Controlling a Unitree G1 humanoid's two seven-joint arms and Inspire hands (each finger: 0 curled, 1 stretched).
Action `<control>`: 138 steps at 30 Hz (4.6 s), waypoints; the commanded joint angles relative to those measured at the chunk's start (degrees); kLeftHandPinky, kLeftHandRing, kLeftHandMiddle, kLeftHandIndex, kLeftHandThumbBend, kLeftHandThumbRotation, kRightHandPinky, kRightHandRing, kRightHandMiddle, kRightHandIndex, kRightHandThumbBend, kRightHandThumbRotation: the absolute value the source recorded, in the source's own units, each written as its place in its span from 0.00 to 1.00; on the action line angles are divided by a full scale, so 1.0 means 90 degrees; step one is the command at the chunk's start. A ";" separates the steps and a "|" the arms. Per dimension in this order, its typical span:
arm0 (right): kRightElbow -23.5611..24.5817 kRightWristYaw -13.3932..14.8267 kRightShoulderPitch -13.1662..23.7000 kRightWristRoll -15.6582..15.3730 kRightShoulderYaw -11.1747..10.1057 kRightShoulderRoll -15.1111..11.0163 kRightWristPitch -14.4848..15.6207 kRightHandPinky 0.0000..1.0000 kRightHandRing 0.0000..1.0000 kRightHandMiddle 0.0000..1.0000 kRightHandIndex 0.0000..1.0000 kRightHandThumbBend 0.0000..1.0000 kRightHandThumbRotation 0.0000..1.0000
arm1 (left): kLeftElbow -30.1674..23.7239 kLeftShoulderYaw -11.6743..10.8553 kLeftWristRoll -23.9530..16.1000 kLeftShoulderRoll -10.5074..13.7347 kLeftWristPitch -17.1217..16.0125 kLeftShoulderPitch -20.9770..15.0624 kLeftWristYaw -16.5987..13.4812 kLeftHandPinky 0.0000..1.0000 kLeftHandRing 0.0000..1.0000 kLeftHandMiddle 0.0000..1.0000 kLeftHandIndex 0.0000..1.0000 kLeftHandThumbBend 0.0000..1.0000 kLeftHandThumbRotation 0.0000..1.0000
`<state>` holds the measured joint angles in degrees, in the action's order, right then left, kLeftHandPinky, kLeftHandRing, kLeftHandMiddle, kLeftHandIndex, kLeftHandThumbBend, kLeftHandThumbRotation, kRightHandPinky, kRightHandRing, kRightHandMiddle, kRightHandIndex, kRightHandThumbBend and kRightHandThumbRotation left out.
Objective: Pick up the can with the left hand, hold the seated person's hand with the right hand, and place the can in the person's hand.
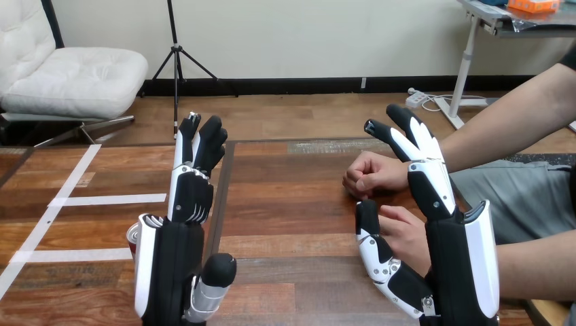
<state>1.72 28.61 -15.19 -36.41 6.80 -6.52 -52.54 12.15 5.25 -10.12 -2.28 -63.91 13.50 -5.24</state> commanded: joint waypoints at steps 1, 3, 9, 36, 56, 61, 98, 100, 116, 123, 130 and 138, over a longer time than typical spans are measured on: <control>0.0018 0.0072 0.0342 0.0051 -0.0044 0.0134 -0.0080 1.00 0.98 0.95 0.86 0.15 0.00 | -0.0004 -0.0304 -0.0026 -0.0057 -0.0018 -0.0034 -0.0182 0.95 0.96 0.96 1.00 0.84 1.00; 0.0020 0.0087 0.0348 0.0026 -0.0046 0.0143 -0.0076 1.00 0.97 0.95 0.86 0.15 0.00 | 0.0004 -0.0444 -0.0068 -0.0149 -0.0038 -0.0053 -0.0310 0.93 0.94 0.95 0.99 0.83 0.99; 0.0014 0.0127 0.0342 -0.0024 -0.0054 0.0158 -0.0074 1.00 0.97 0.95 0.86 0.15 0.00 | 0.0027 -0.0800 -0.0026 -0.0001 -0.0039 -0.0121 -0.0478 0.94 0.96 0.96 1.00 0.80 0.98; 0.0069 0.0073 0.0290 -0.0033 -0.0012 0.0173 0.0003 1.00 0.97 0.94 0.86 0.16 0.00 | 0.0226 -0.1667 0.0497 0.0382 -0.0372 -0.0242 -0.0516 0.94 0.95 0.97 1.00 0.79 0.90; 0.0115 0.0081 0.0244 -0.0089 -0.0067 0.0205 -0.0024 1.00 0.96 0.92 0.86 0.16 0.00 | 0.0389 -0.2053 0.0164 0.0263 -0.0341 -0.0277 -0.0731 0.92 0.94 0.96 1.00 0.75 0.92; 0.0108 0.0074 0.0233 -0.0061 -0.0079 0.0201 -0.0036 1.00 0.97 0.93 0.86 0.16 0.00 | 0.0440 -0.2048 0.0143 0.0271 -0.0215 -0.0245 -0.0743 0.92 0.94 0.96 1.00 0.77 0.92; 0.0140 -0.0076 0.0160 0.0023 -0.0105 0.0143 -0.0077 1.00 0.97 0.94 0.88 0.16 0.00 | 0.1228 -0.1830 0.0051 0.0729 0.0758 -0.0485 -0.0249 1.00 1.00 1.00 1.00 0.97 0.61; 0.0163 -0.0058 0.0147 -0.0024 -0.0128 0.0149 -0.0048 1.00 0.97 0.93 0.87 0.16 0.00 | 0.1220 -0.1804 0.0074 0.0746 0.0838 -0.0491 -0.0210 1.00 1.00 1.00 1.00 0.97 0.60; 0.0129 -0.0119 0.0115 0.0134 -0.0111 0.0132 -0.0103 1.00 0.97 0.93 0.88 0.17 0.00 | 0.1301 -0.1799 -0.0212 0.0822 0.1389 -0.0571 -0.0437 1.00 1.00 1.00 1.00 1.00 0.55; 0.0130 -0.0123 0.0120 0.0151 -0.0123 0.0154 -0.0117 1.00 0.97 0.93 0.88 0.18 0.00 | 0.1431 -0.1779 -0.0305 0.0866 0.1630 -0.0665 -0.0556 1.00 1.00 1.00 1.00 1.00 0.54; 0.0114 -0.0138 0.0140 0.0143 -0.0145 0.0135 -0.0158 1.00 0.96 0.93 0.87 0.18 0.00 | 0.1627 -0.1760 -0.0449 0.0959 0.1942 -0.0836 -0.0673 1.00 1.00 1.00 1.00 1.00 0.56; 0.0130 -0.0125 0.0142 0.0101 -0.0186 0.0137 -0.0161 1.00 0.96 0.93 0.87 0.17 0.00 | 0.1930 -0.1746 -0.0691 0.1063 0.2160 -0.1058 -0.0925 1.00 1.00 1.00 1.00 1.00 0.57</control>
<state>1.73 27.33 -15.53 -35.90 6.08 -5.08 -53.16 28.13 -11.42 -15.06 5.17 -44.82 9.04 -12.14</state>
